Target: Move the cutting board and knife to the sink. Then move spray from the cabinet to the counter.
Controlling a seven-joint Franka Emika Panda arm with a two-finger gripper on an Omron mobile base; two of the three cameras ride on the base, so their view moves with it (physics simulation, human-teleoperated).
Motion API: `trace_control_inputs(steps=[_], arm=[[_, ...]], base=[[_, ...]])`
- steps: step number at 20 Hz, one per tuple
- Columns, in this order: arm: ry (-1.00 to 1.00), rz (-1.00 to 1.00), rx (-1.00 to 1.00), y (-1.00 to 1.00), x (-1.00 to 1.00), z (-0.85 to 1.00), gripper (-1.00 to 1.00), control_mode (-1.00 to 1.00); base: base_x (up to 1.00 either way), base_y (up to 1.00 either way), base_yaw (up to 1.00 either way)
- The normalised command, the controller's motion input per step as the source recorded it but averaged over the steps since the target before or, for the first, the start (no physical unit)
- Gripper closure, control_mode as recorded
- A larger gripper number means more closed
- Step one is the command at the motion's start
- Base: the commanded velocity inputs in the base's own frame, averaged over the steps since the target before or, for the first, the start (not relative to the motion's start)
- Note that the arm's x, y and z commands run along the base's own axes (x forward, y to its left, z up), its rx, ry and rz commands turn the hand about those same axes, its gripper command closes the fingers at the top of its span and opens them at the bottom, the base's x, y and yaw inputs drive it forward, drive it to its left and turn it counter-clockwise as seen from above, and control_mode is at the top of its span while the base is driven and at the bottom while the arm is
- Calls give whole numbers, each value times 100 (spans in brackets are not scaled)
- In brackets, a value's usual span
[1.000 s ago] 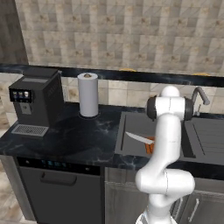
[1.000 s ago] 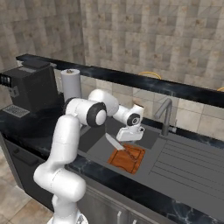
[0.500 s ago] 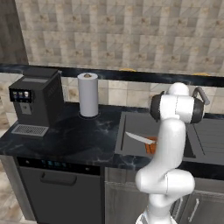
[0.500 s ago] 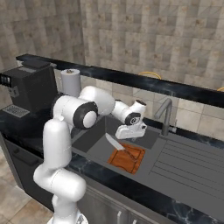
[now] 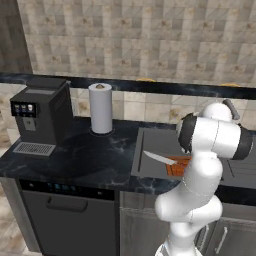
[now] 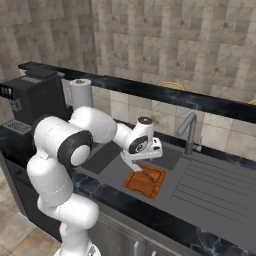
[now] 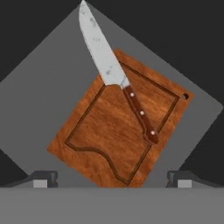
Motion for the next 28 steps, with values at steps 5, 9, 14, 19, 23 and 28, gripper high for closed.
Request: trace_control_inputs(steps=[5, 9, 14, 19, 23, 28], arm=[[-1, -35, -3, 11, -45, 31, -100, -100], [0, -28, 0, 4, -47, 36, -100, -100], [0, -24, 0, 0, -54, 35, -100, -100], [3, -27, 0, 7, -40, 27, -100, -100], [2, -24, 0, 11, -41, 23, -100, -100], [-4, -9, 0, 12, -29, 9, -100, -100]], base=[[0, 0, 0], [0, 0, 0], [0, 0, 0], [0, 0, 0], [0, 0, 0], [0, 0, 0]])
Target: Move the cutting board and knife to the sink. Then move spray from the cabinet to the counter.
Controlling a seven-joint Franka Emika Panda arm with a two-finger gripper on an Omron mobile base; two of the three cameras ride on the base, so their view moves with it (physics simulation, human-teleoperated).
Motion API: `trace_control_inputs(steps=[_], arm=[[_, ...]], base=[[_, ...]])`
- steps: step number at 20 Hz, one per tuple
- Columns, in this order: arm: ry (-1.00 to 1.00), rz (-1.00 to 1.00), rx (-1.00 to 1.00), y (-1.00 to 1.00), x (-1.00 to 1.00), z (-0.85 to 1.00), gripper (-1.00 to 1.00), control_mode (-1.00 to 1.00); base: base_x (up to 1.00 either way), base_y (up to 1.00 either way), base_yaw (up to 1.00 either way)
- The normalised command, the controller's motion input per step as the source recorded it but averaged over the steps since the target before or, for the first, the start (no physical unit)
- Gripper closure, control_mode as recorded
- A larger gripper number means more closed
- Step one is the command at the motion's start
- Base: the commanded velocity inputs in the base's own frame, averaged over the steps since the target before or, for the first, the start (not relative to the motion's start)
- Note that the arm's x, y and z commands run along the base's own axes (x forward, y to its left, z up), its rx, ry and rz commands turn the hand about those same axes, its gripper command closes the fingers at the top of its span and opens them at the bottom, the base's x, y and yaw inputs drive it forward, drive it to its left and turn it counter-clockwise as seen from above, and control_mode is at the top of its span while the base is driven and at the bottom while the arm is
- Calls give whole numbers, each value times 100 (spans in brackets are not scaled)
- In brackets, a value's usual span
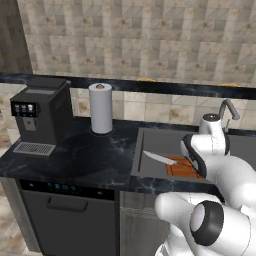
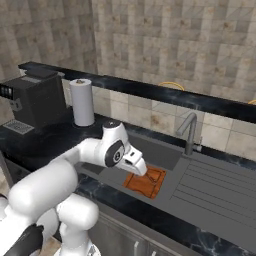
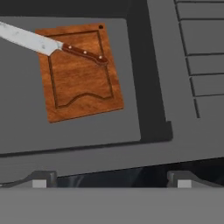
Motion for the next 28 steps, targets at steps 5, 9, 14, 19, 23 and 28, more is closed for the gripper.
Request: trace_control_inputs(steps=[5, 9, 14, 19, 23, 28], arm=[[-2, 0, 0, 0, -3, 1, -100, -100], [0, 0, 0, 0, 0, 0, -100, -100], [0, 0, 0, 0, 0, 0, -100, 100], [0, 0, 0, 0, 0, 0, -100, 100], [0, 0, 0, 0, 0, 0, -100, 100], [0, 0, 0, 0, 0, 0, -100, 100]], base=[[0, 0, 0], [0, 0, 0], [-40, -2, 0], [-71, -5, -2], [-75, -8, -5], [-47, 1, -38]])
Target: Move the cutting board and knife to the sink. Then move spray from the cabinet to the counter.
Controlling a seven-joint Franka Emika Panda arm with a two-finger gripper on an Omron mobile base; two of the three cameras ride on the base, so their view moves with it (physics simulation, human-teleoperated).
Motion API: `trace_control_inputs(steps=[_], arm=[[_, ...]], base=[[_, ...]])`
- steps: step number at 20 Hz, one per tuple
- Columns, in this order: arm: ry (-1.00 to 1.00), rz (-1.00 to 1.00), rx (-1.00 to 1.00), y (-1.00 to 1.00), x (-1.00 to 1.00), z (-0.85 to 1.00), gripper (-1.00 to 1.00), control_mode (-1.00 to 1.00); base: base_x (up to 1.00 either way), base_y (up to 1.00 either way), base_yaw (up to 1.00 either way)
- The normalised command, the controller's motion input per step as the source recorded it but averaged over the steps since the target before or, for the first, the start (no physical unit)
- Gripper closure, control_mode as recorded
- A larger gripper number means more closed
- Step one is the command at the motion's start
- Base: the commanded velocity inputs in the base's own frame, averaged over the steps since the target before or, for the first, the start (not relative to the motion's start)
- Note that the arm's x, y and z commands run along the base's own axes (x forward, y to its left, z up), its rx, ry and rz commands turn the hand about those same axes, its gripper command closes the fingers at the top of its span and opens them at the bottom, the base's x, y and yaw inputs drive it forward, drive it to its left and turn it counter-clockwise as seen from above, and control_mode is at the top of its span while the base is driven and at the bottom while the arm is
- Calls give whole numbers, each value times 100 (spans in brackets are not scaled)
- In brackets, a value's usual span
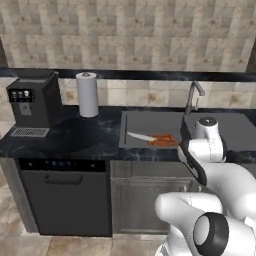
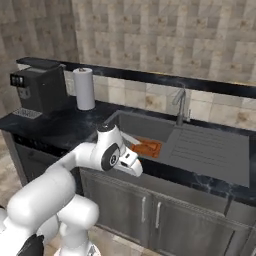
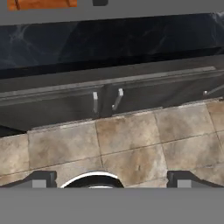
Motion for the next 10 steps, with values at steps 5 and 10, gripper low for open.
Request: trace_control_inputs(steps=[5, 10], arm=[[0, 0, 0, 0, 0, 0, -100, 100], [0, 0, 0, 0, 0, 0, -100, 100]], base=[[-14, 17, -74], [-7, 20, -79]])
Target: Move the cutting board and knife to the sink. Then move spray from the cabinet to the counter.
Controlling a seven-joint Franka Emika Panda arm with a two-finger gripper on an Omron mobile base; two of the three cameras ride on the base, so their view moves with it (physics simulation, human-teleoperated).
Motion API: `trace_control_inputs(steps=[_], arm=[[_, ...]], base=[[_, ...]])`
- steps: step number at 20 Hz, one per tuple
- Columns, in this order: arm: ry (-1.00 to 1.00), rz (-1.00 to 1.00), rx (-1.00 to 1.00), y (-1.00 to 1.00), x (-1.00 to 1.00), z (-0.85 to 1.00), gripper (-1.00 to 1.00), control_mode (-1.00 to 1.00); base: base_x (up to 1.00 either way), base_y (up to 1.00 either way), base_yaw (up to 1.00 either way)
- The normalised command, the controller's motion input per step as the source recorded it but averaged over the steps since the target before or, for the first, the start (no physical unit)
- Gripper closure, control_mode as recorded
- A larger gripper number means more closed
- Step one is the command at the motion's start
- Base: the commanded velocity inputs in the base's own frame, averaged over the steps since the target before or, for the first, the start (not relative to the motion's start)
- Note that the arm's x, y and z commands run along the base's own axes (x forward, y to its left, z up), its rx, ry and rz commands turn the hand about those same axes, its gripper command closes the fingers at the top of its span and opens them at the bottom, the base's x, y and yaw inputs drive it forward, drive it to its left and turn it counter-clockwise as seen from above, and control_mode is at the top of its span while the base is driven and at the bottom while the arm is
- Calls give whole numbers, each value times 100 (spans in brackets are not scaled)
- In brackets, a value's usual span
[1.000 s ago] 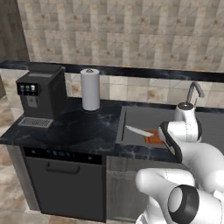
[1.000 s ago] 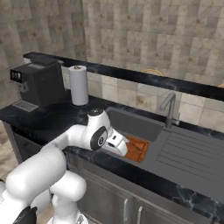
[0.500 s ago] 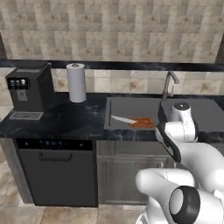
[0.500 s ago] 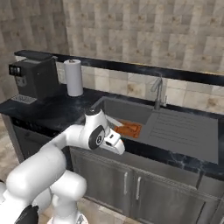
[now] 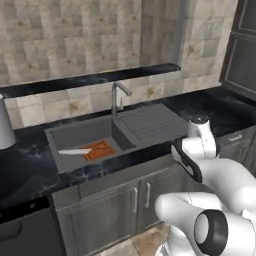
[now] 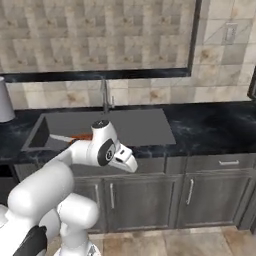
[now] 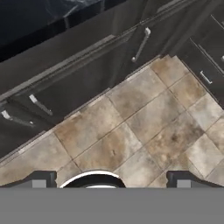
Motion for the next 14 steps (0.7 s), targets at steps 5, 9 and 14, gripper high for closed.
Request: trace_control_inputs(steps=[5, 9, 14], arm=[[0, 0, 0, 0, 0, 0, -100, 100], [0, 0, 0, 0, 0, 0, -100, 100], [0, 0, 0, 0, 0, 0, -100, 100]], base=[[-7, 19, -77], [-1, 17, -76], [0, 16, -81]])
